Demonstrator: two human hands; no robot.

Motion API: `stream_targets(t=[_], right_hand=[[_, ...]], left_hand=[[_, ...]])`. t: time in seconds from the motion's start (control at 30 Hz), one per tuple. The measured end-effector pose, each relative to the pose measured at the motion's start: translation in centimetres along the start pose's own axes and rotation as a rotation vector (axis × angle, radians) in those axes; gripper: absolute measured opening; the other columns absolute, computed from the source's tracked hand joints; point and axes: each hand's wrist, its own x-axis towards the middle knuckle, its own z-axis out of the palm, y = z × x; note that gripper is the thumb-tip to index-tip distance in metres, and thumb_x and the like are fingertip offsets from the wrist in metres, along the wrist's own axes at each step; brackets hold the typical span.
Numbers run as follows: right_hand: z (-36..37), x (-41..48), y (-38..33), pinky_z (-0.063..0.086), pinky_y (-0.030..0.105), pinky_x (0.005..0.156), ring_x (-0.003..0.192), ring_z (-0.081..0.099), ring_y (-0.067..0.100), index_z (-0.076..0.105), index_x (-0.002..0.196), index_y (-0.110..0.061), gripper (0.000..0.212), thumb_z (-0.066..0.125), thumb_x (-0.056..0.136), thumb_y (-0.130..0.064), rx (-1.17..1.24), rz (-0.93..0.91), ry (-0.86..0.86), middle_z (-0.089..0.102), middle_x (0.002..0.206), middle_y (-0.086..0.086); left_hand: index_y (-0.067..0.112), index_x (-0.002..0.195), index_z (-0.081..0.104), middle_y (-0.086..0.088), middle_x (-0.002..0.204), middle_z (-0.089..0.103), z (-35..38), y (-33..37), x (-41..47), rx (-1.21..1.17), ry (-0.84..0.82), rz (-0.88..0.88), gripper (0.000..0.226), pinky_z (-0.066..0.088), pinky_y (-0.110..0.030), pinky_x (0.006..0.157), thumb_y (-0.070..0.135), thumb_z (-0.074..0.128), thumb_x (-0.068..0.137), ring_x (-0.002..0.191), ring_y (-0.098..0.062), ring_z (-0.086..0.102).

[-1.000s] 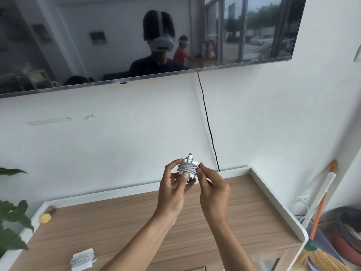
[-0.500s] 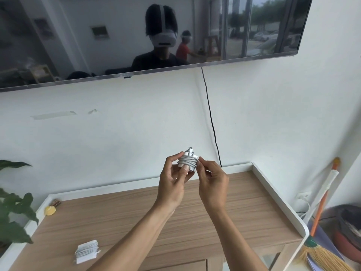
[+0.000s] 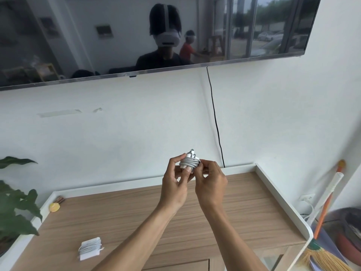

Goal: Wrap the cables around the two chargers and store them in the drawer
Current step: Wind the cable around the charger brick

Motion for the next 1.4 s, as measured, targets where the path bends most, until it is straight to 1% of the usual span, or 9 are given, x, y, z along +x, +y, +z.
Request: stream_targets(t=[0.17,0.37,0.5,0.63,0.8,0.87,0.97,1.2,1.4], right_hand=[[0.3,-0.2,-0.3,0.053,0.036,0.066,0.071,0.064,0.009,0.068,0.088,-0.016,0.007,0.062,0.088,-0.012,0.081,0.078,0.044,0.068,0.081,-0.005],[0.6,0.0,-0.5,0.052,0.035,0.068,0.075,0.064,0.012,0.064,0.088,-0.02,0.012,0.055,0.093,-0.015,0.134,0.16,0.065,0.067,0.083,-0.006],[0.2,0.4,-1.1,0.047,0.016,0.07,0.078,0.063,0.001,0.061,0.087,-0.024,0.014,0.054,0.094,-0.014,0.267,0.265,0.031,0.067,0.084,-0.012],[-0.1,0.9,-1.0,0.043,0.003,0.064,0.072,0.061,-0.008,0.066,0.09,-0.008,0.011,0.055,0.093,-0.009,0.438,0.404,0.0,0.068,0.084,-0.004],[-0.1,0.5,-1.1,0.044,0.005,0.065,0.071,0.061,-0.008,0.066,0.088,-0.011,0.013,0.054,0.095,-0.012,0.464,0.464,0.006,0.069,0.083,-0.001],[0.0,0.5,-1.0,0.052,0.019,0.075,0.078,0.066,0.003,0.067,0.088,-0.012,0.014,0.055,0.094,-0.013,0.544,0.559,-0.017,0.072,0.085,0.003],[-0.5,1.1,-1.1,0.056,0.033,0.077,0.077,0.069,0.015,0.068,0.086,-0.01,0.014,0.056,0.094,-0.012,0.726,0.73,-0.099,0.072,0.086,0.011],[-1.6,2.2,-0.6,0.053,0.023,0.067,0.082,0.065,0.016,0.065,0.087,-0.007,0.013,0.056,0.094,-0.011,0.848,0.785,-0.248,0.069,0.083,0.006],[-1.4,1.2,-1.2,0.055,0.026,0.073,0.072,0.07,0.012,0.069,0.086,-0.007,0.015,0.058,0.094,-0.012,0.791,0.702,-0.134,0.073,0.078,0.006]], left_hand=[[0.022,0.118,0.056,-0.022,0.096,0.065,0.4,-0.6,0.1,-0.076,0.011,-0.059,0.028,0.056,-0.026,0.08,0.005,0.054,0.096,0.095,-0.026,0.068],[0.016,0.123,0.053,-0.022,0.092,0.065,0.8,-0.2,0.4,-0.116,0.001,-0.091,0.029,0.056,-0.023,0.076,0.005,0.053,0.097,0.083,-0.014,0.07],[0.018,0.121,0.055,-0.025,0.093,0.064,0.7,0.0,0.7,-0.14,-0.006,-0.111,0.027,0.056,-0.025,0.078,0.006,0.054,0.096,0.085,-0.018,0.069],[0.019,0.12,0.057,-0.025,0.091,0.062,0.4,-0.2,1.0,-0.183,-0.009,-0.162,0.028,0.057,-0.032,0.082,0.005,0.055,0.096,0.089,-0.023,0.065],[0.019,0.12,0.057,-0.032,0.097,0.062,0.5,-0.4,0.8,-0.161,-0.005,-0.161,0.027,0.057,-0.031,0.082,0.006,0.055,0.096,0.091,-0.023,0.068],[0.019,0.119,0.057,-0.03,0.094,0.061,0.6,-0.4,0.8,-0.161,-0.002,-0.153,0.027,0.057,-0.029,0.081,0.006,0.055,0.096,0.089,-0.021,0.069],[0.017,0.12,0.056,-0.027,0.094,0.059,0.4,-0.5,0.8,-0.156,-0.004,-0.149,0.028,0.057,-0.031,0.081,0.004,0.054,0.096,0.086,-0.017,0.068],[0.015,0.122,0.054,-0.024,0.093,0.063,0.4,-0.2,0.7,-0.223,-0.009,-0.174,0.028,0.057,-0.033,0.084,0.004,0.053,0.096,0.092,-0.021,0.068],[0.011,0.125,0.052,-0.022,0.09,0.06,0.5,0.1,0.7,-0.21,0.005,-0.151,0.031,0.058,-0.03,0.081,0.003,0.054,0.095,0.086,-0.015,0.069]])
